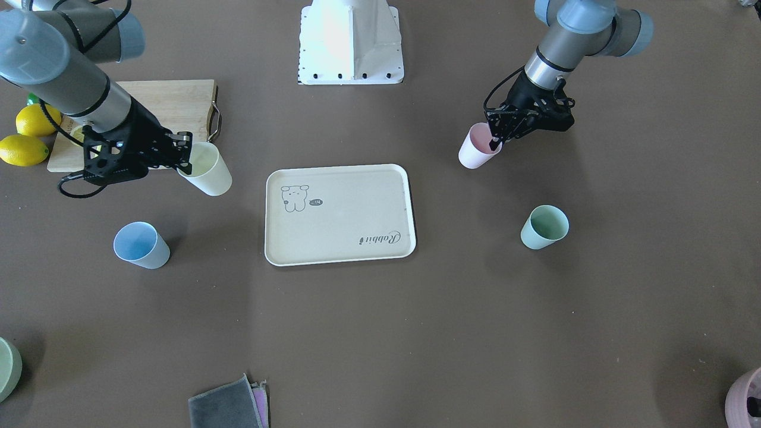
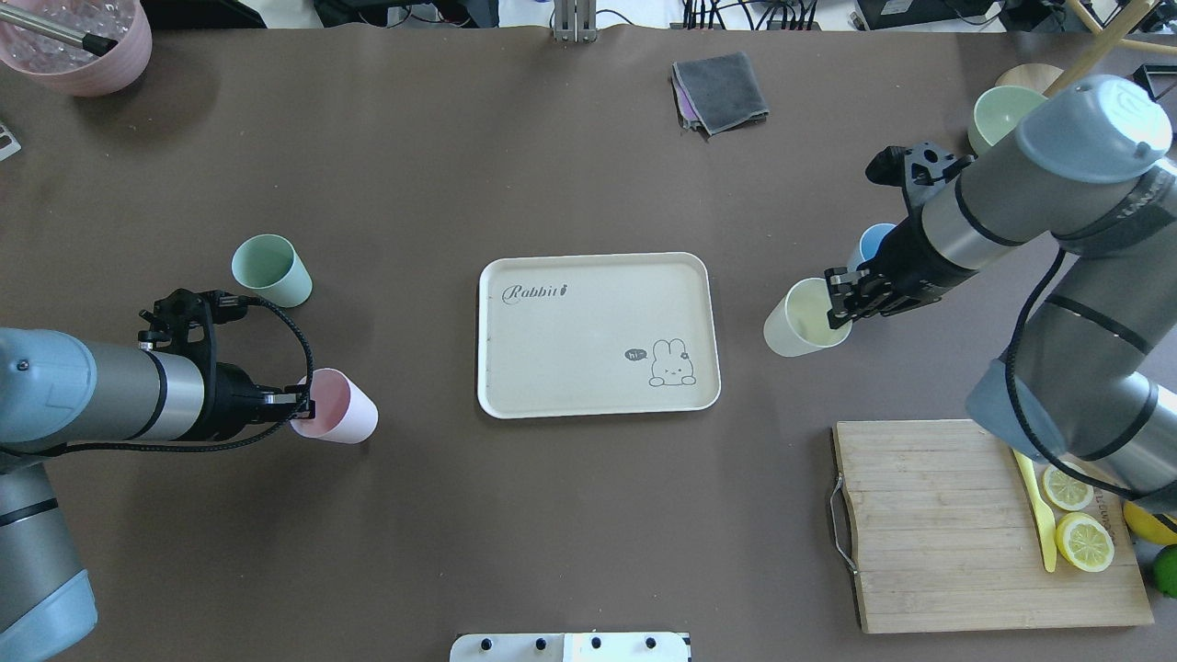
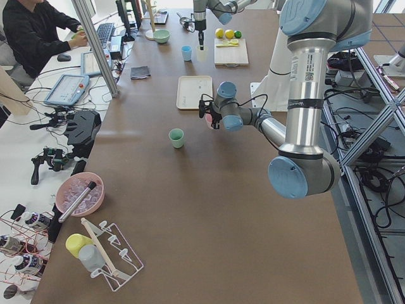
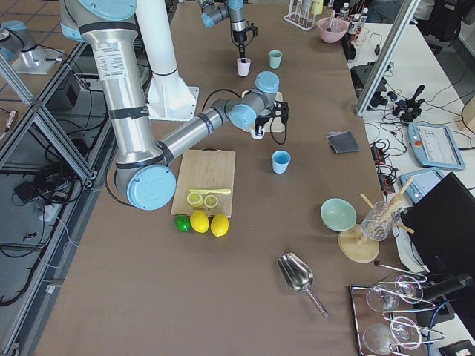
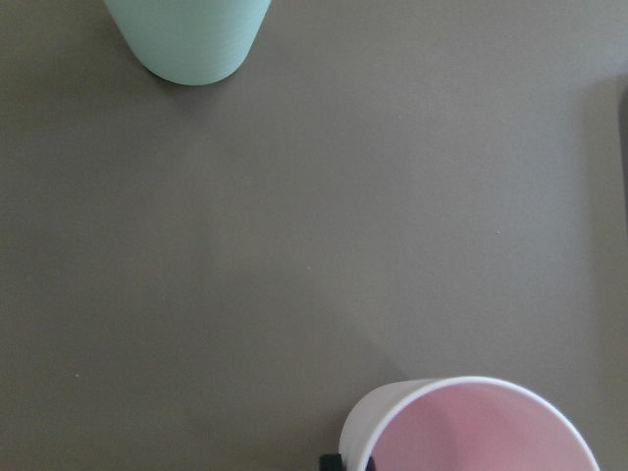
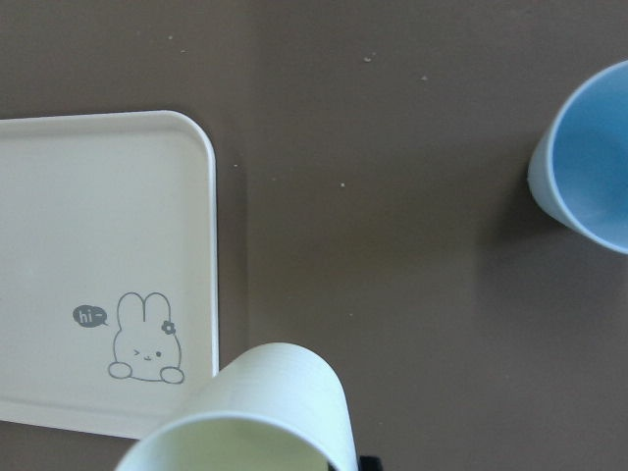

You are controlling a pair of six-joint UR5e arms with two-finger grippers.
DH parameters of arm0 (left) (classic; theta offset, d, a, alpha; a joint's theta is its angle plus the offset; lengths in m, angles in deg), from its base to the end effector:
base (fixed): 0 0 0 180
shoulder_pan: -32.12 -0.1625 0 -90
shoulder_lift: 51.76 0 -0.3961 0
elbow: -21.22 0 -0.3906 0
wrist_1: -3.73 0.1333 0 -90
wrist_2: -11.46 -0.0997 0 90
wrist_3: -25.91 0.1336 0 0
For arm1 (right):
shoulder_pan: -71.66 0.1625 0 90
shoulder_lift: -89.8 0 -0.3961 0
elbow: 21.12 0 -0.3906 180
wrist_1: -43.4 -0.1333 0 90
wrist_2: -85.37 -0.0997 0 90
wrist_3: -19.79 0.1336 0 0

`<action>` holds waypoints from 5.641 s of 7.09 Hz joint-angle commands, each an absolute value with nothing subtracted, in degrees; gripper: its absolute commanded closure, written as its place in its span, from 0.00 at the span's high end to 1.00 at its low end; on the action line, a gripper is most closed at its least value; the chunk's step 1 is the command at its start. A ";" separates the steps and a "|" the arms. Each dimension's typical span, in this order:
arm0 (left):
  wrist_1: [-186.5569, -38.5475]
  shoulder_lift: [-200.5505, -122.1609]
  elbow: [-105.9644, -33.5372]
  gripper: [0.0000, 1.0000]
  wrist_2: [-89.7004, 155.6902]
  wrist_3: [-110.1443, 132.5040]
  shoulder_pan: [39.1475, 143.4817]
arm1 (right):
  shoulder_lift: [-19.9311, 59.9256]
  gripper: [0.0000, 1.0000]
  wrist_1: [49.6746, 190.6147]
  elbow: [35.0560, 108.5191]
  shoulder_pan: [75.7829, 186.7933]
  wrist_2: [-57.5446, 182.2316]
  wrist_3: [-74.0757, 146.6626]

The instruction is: Place all cups on tray

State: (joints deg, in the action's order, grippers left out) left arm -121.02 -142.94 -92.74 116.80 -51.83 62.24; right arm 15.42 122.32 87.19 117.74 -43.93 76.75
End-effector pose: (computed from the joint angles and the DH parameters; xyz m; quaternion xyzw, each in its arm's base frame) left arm 0.4034 -0.3473 0.3710 0.0710 0.5031 -0.0675 0.8587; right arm -0.3633 -0.4475 0.3285 -0.0099 -0.4758 -0.0291 0.8790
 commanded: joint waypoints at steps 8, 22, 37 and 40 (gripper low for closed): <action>-98.93 -167.92 -91.04 0.00 114.48 -62.31 60.17 | 33.38 1.00 122.94 71.68 110.06 -36.71 87.45; -97.62 -174.81 -81.60 0.94 106.64 -57.36 59.35 | 20.73 1.00 129.36 68.70 129.07 -43.58 61.01; -117.55 -155.83 -69.84 0.96 129.41 -24.79 85.48 | 31.87 0.00 136.74 77.50 128.27 -47.62 65.84; -122.73 -153.02 -70.36 0.55 127.40 -28.32 81.79 | 33.90 0.00 136.47 76.97 124.93 -45.08 69.88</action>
State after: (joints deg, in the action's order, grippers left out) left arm -120.68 -154.30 -70.24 128.31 -27.46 83.17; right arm 32.89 136.56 77.33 126.31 -46.45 68.45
